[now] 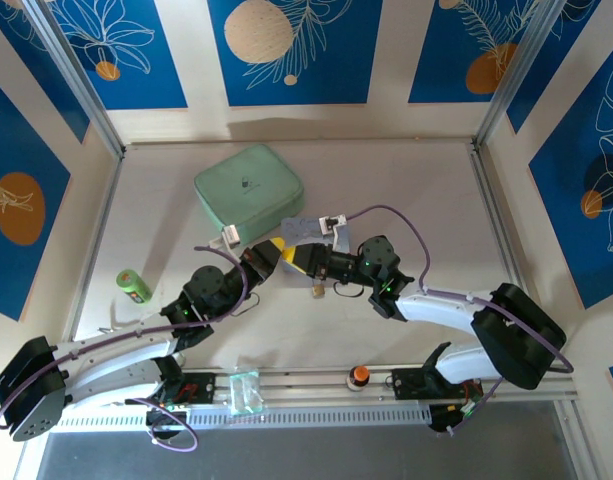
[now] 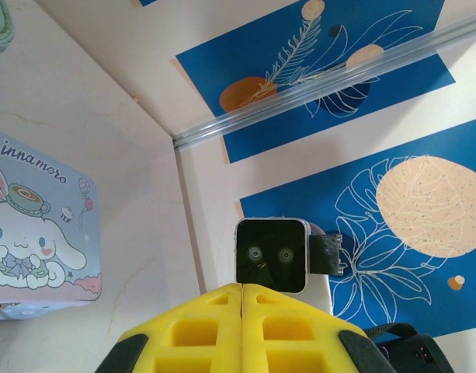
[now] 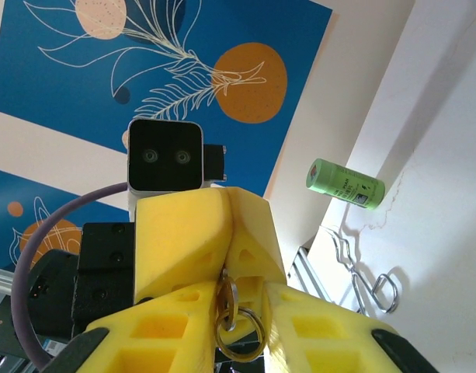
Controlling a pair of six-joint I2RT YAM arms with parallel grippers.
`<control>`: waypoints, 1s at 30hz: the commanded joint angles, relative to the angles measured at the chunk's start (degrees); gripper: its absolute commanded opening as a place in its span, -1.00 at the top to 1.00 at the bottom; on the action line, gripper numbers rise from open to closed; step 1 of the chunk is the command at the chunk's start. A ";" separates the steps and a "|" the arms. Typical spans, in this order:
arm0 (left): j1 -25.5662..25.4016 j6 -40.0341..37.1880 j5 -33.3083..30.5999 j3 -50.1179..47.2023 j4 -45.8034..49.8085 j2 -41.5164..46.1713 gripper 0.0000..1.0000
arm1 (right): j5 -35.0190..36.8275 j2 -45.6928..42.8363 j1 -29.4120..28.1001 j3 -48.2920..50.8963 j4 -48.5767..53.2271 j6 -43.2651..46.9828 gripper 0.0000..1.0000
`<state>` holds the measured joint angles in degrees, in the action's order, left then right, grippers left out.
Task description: Unlock the padlock with the key
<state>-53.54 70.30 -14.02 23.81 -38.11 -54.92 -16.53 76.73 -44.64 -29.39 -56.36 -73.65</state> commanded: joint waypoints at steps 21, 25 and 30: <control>-0.51 -0.08 -3.18 -0.75 3.67 2.89 -0.25 | 1.12 -2.19 0.05 1.23 1.56 0.34 1.00; -0.51 -3.40 -4.98 2.13 14.92 5.76 -0.72 | 1.63 -4.95 1.25 2.73 5.87 1.22 1.00; -0.47 -10.19 -3.64 8.41 28.97 2.72 -0.99 | 3.22 -11.18 3.23 3.92 19.95 4.03 1.00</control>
<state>-53.76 65.80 -17.63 27.77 -19.73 -50.52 -15.07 68.99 -42.37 -26.46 -45.71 -72.44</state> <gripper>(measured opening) 0.996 0.041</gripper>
